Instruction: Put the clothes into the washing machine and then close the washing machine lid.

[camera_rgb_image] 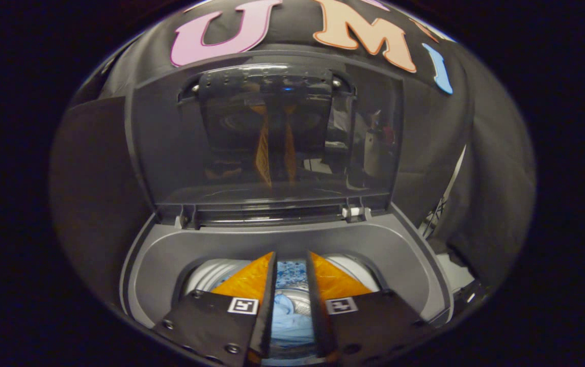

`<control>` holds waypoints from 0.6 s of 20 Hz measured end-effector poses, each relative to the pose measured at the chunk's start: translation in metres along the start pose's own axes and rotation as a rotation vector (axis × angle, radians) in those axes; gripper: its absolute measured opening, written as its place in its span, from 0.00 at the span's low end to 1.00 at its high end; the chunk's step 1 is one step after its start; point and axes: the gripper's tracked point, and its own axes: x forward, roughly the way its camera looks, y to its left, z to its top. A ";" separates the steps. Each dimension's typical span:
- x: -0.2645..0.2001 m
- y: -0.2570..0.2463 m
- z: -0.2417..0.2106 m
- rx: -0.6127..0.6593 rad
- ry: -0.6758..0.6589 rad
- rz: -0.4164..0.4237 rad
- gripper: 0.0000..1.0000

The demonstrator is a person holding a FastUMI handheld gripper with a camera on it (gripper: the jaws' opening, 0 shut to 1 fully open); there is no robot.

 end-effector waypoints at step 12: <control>0.001 -0.010 -0.016 0.071 0.084 -0.030 0.97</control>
